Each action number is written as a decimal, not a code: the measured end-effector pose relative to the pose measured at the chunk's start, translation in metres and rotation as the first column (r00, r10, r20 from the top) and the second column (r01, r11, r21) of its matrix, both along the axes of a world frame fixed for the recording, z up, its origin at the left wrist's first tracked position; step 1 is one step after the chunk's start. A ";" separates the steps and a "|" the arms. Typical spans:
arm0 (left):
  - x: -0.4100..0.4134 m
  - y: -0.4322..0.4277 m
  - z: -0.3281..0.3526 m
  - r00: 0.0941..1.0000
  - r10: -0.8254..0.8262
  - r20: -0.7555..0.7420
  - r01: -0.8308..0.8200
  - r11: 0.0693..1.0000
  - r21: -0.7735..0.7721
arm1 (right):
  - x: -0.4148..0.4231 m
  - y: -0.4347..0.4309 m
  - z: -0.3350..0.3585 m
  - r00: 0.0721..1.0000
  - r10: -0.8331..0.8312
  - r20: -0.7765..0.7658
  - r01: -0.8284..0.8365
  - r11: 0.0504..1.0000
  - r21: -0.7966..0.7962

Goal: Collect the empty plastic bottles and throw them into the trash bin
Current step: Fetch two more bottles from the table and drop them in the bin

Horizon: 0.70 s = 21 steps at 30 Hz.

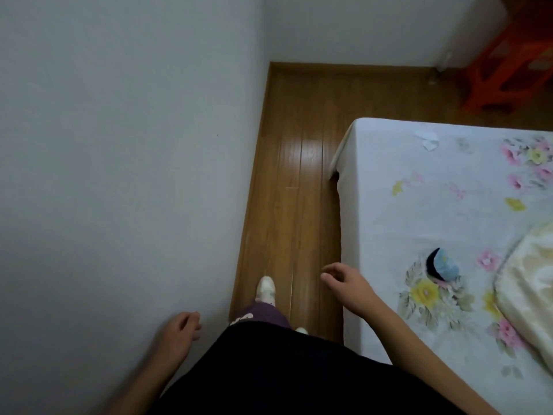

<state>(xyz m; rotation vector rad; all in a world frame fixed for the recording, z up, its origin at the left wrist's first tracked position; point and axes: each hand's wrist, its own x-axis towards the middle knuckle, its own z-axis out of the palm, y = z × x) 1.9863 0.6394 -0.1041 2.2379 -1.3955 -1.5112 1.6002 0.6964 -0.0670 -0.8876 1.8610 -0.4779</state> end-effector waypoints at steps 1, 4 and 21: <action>-0.009 -0.019 -0.002 1.000 0.002 0.003 -0.002 1.000 0.007 | -0.009 -0.019 0.000 1.000 0.000 0.001 0.000 1.000 -0.008; -0.045 -0.088 -0.011 1.000 -0.012 -0.005 0.012 1.000 0.022 | -0.044 -0.072 -0.010 1.000 -0.023 -0.020 0.024 1.000 0.013; -0.336 -0.499 0.026 0.836 -0.547 -0.043 0.538 0.833 -0.127 | -0.236 -0.202 -0.052 0.852 -0.516 -0.087 0.510 0.780 0.362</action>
